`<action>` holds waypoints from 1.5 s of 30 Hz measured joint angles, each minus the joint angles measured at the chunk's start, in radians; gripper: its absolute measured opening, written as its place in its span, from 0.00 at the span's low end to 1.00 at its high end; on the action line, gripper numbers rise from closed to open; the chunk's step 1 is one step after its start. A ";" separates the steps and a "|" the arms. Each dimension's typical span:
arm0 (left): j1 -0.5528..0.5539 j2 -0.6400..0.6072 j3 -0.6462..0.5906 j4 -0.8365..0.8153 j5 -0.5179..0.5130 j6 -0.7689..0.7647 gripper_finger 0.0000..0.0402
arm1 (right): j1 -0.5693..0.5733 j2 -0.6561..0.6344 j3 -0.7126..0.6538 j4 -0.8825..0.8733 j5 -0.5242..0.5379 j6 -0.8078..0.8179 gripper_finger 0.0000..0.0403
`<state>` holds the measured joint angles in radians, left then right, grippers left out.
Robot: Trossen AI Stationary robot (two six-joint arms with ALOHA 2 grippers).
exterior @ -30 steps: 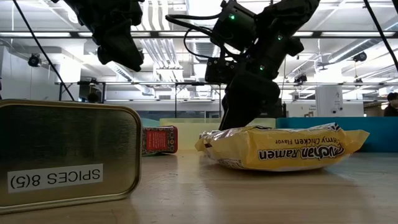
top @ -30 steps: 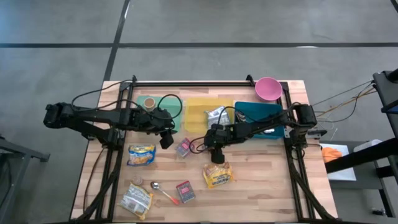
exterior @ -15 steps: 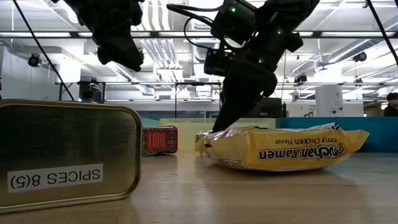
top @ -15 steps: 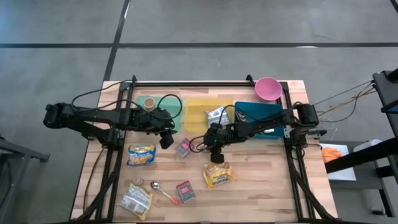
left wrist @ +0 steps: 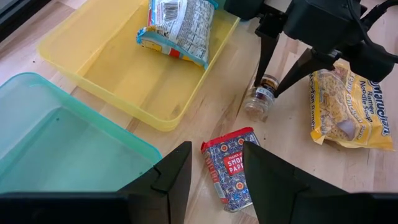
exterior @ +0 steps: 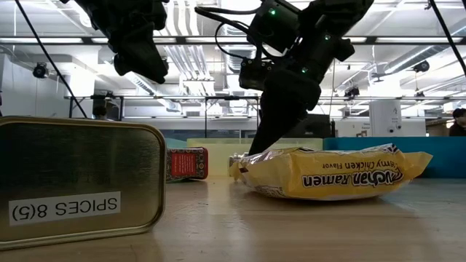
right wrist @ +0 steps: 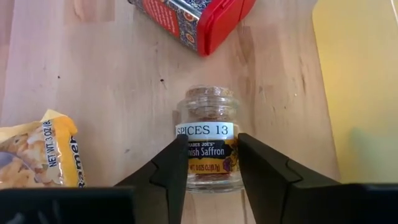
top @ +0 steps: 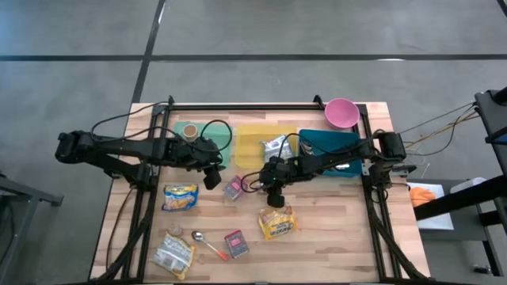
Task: Pick & Place Food Item
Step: Put the brown seasoning bottle into the green bin
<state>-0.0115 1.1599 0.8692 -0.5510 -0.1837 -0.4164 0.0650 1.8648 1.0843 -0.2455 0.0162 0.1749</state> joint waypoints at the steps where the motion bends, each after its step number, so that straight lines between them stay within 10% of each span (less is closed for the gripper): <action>1: 0.000 0.000 0.000 0.000 0.000 0.000 0.37 | 0.000 0.000 0.000 -0.001 -0.001 0.006 0.33; 17: 0.000 0.000 0.000 0.000 0.000 0.000 0.37 | 0.008 0.006 -0.006 0.024 -0.045 -0.048 0.79; 45: 0.000 0.000 -0.001 -0.004 0.000 0.000 0.37 | 0.037 0.102 0.045 -0.010 -0.022 -0.074 0.47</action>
<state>-0.0116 1.1599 0.8684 -0.5549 -0.1834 -0.4168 0.1020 1.9667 1.1290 -0.2556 -0.0059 0.1013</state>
